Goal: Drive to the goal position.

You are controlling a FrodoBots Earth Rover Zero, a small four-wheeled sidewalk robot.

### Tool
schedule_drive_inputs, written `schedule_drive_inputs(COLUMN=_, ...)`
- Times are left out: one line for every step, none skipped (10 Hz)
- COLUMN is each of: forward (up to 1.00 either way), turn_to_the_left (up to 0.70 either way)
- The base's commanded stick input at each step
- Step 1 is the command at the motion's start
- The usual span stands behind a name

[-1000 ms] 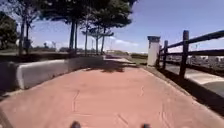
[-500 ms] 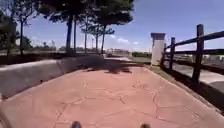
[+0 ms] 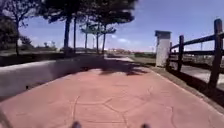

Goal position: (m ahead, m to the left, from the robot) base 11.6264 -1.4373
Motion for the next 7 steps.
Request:
schedule_drive_inputs(forward=1.0, turn_to_the_left=-0.4)
schedule_drive_inputs(forward=1.0, turn_to_the_left=-0.32)
schedule_drive_inputs(forward=1.0, turn_to_the_left=-0.16)
schedule_drive_inputs(forward=1.0, turn_to_the_left=-0.01)
schedule_drive_inputs(forward=1.0, turn_to_the_left=0.0)
schedule_drive_inputs(forward=1.0, turn_to_the_left=0.0)
schedule_drive_inputs(forward=1.0, turn_to_the_left=0.0)
